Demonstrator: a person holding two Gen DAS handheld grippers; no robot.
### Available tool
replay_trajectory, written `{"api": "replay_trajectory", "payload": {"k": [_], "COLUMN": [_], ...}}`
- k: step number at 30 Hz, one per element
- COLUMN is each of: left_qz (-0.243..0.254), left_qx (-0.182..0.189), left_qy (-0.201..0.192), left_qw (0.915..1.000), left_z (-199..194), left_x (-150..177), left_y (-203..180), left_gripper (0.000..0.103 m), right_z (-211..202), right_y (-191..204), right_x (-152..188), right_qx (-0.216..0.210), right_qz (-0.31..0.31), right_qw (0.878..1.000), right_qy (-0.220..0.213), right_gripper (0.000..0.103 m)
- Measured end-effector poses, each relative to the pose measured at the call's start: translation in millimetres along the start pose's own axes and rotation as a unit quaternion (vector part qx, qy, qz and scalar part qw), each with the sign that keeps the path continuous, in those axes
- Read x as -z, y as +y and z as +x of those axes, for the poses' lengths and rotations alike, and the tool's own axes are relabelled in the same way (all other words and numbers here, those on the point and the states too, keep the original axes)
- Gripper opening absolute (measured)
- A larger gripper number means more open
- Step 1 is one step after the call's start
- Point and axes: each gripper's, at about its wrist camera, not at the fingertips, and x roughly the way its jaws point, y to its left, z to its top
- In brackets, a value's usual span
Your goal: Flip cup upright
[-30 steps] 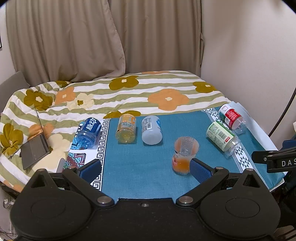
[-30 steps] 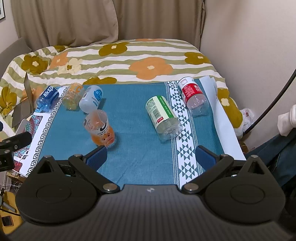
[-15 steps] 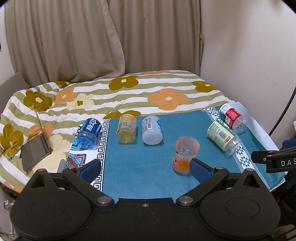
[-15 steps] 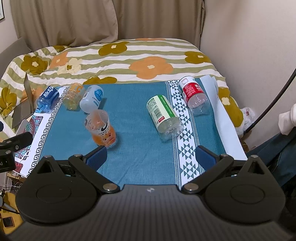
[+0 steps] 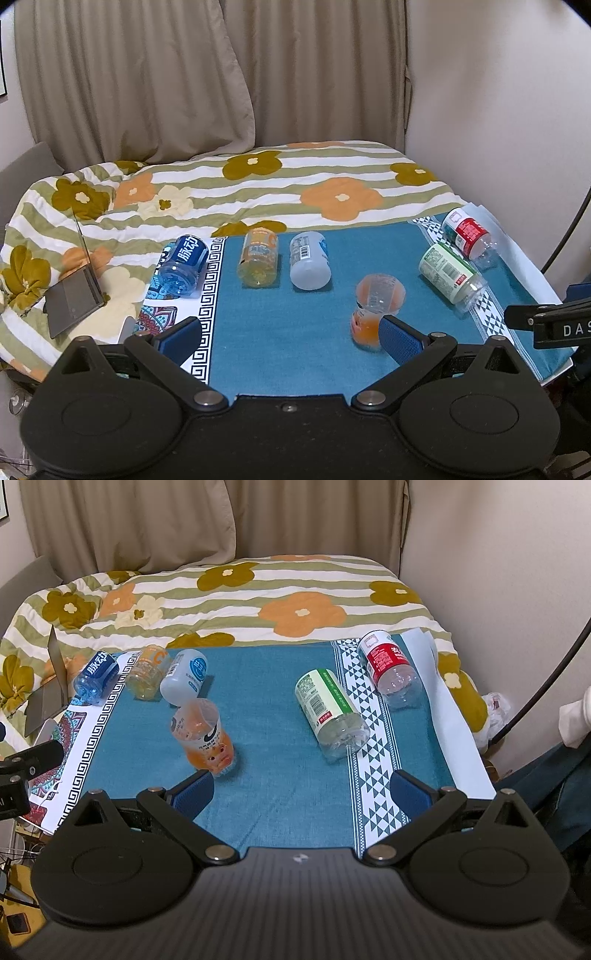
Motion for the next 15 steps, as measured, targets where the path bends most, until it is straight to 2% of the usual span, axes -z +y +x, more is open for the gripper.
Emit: {"api": "replay_trajectory", "payload": {"k": [15], "left_qz": [0.004], "left_qx": [-0.022], "left_qy": [-0.017], "left_qw": [0.9996], "left_z": [1.9], "left_x": [-3.3], "left_y": [1.5], "left_gripper": [0.103], "right_z": [6.1], "right_y": [2.9], "right_x": [-1.0], "right_qx": [-0.003], "right_qz": [-0.001], "right_qw": [1.0], "right_qy": [0.006], "right_gripper": [0.103]}}
